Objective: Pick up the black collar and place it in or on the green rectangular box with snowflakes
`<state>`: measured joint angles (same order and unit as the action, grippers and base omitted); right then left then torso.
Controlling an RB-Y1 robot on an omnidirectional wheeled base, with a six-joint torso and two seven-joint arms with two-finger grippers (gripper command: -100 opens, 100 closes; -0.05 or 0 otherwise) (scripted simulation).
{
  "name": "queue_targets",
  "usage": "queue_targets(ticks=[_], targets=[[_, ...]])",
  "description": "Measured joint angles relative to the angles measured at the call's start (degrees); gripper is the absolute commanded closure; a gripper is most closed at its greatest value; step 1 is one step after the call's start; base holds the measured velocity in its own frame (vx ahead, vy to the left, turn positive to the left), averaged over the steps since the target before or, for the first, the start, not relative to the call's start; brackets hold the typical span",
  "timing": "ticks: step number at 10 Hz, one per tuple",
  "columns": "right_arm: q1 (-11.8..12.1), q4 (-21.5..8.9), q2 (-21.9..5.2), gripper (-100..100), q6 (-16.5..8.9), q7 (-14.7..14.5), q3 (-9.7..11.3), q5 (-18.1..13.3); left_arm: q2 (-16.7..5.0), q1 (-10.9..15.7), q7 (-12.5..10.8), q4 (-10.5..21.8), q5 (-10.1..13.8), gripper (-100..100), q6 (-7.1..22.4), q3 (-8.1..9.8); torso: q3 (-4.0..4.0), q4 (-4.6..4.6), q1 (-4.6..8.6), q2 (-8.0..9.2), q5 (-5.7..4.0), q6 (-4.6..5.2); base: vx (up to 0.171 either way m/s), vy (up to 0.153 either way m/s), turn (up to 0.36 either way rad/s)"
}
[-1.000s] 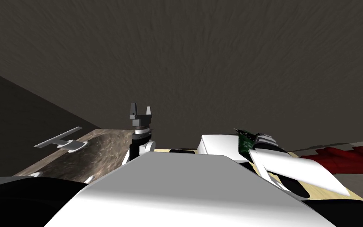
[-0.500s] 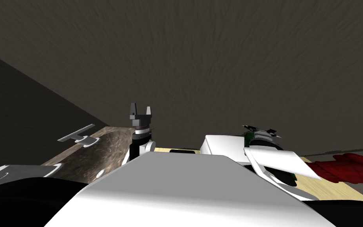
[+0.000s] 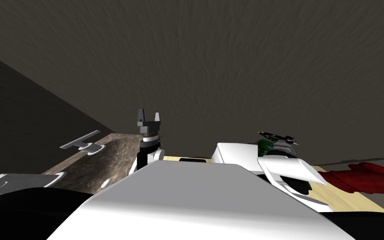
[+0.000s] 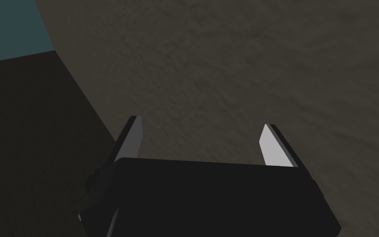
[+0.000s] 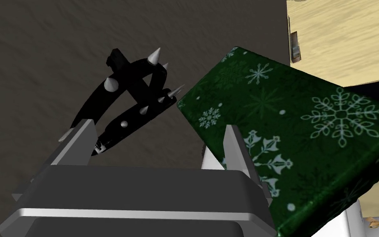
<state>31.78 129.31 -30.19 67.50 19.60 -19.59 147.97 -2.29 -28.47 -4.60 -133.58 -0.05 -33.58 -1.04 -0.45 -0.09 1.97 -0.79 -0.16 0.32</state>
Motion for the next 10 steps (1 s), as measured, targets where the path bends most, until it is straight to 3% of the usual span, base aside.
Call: queue_targets(ticks=[2,10], targets=[[0.1,-0.5,0.0,-100,-0.1,-0.1,0.0,-2.7,0.0,0.0,0.0,0.0,0.0,0,0.0,0.0,0.0,0.0,-0.05,0.0,0.01,0.0,0.006,0.007,-0.024],[4.3,11.2,-7.4,-100,7.8,-2.9,-6.3,6.8,0.0,0.0,0.0,0.0,0.0,0,0.0,0.0,-0.03,-0.01,-0.15,-0.06,0.04,0.0,0.018,0.025,-0.041]])
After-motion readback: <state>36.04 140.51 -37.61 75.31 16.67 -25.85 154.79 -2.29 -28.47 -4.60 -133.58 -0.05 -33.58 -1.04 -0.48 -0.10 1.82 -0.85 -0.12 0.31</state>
